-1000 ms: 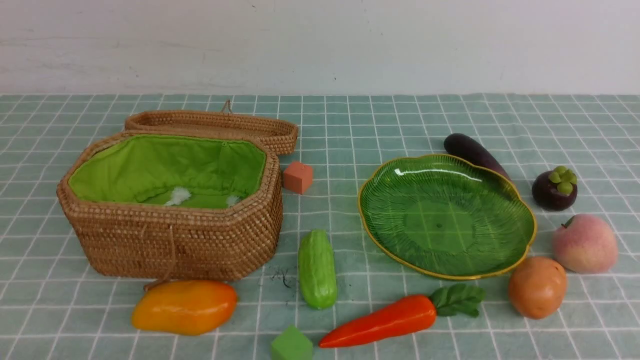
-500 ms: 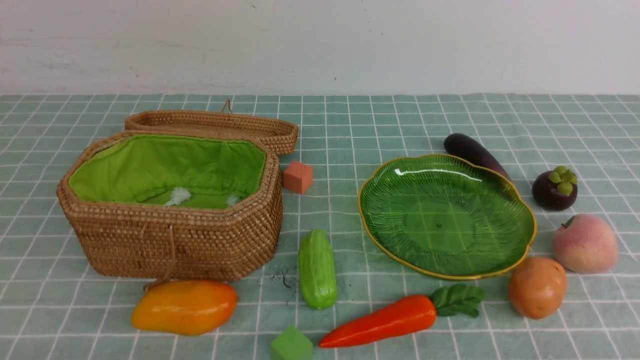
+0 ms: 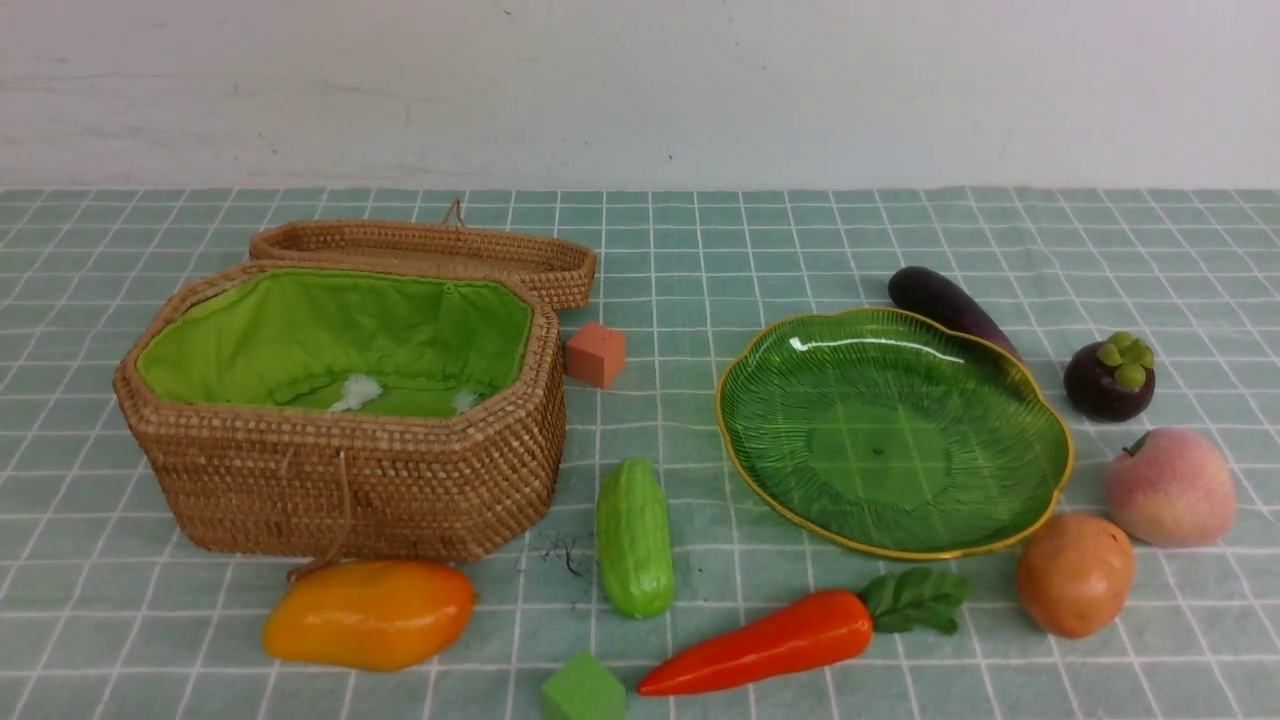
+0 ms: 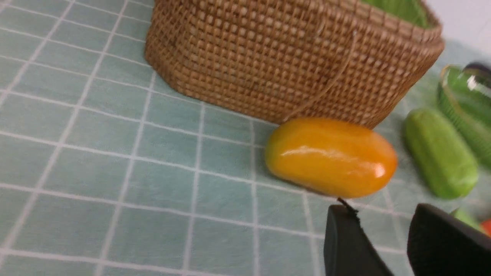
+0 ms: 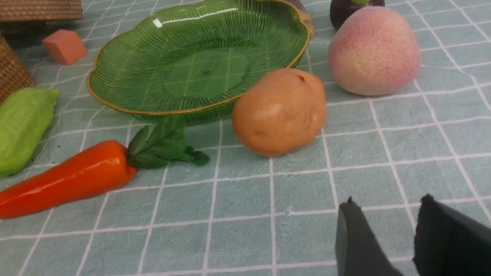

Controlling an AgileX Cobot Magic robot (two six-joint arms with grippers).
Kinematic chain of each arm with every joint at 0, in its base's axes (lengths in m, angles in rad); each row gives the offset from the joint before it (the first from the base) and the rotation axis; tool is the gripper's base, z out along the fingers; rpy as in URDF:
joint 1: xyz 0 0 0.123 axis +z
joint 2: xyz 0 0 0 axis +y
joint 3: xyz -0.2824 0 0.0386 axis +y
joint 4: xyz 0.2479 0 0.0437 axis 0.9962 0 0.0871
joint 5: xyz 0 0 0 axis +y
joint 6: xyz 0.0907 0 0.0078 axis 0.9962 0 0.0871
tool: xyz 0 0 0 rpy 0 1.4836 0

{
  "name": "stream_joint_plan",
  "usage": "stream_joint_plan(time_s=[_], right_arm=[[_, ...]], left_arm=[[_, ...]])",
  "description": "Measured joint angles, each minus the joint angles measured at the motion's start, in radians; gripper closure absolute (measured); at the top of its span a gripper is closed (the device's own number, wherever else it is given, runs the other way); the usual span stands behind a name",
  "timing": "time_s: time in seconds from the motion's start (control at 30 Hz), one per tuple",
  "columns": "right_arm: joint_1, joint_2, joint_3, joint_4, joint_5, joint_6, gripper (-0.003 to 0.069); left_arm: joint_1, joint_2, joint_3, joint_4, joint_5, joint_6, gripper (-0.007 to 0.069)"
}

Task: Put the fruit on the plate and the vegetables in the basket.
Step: Grab the mango with your left arm and place it on the right plate

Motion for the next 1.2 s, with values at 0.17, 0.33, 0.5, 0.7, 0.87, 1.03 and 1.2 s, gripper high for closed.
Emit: stream_joint_plan(time_s=[0.17, 0.33, 0.5, 0.7, 0.87, 1.03, 1.2], right_arm=[[0.000, 0.000, 0.000, 0.000, 0.000, 0.000, 0.0419], [0.000, 0.000, 0.000, 0.000, 0.000, 0.000, 0.0419], [0.000, 0.000, 0.003, -0.037, -0.021, -0.017, 0.0419], [0.000, 0.000, 0.013, 0.035, -0.140, 0.087, 0.0419], [0.000, 0.000, 0.013, 0.226, -0.259, 0.275, 0.0419], [0.000, 0.000, -0.011, 0.294, -0.211, 0.320, 0.0445], [0.053, 0.053, -0.260, 0.306, 0.123, 0.186, 0.0516]], left_arm=[[-0.002, 0.000, 0.000, -0.208, -0.117, -0.064, 0.0386], [-0.002, 0.000, 0.000, -0.314, -0.275, -0.073, 0.0386], [-0.002, 0.000, -0.003, -0.367, -0.279, -0.092, 0.0420], [-0.002, 0.005, -0.171, -0.349, -0.002, 0.028, 0.0638], [-0.002, 0.149, -0.325, -0.332, 0.266, 0.147, 0.0638], [-0.002, 0.391, -0.420, -0.307, 0.434, 0.285, 0.0638], [-0.002, 0.562, -0.494, -0.294, 0.451, 0.371, 0.0638]])
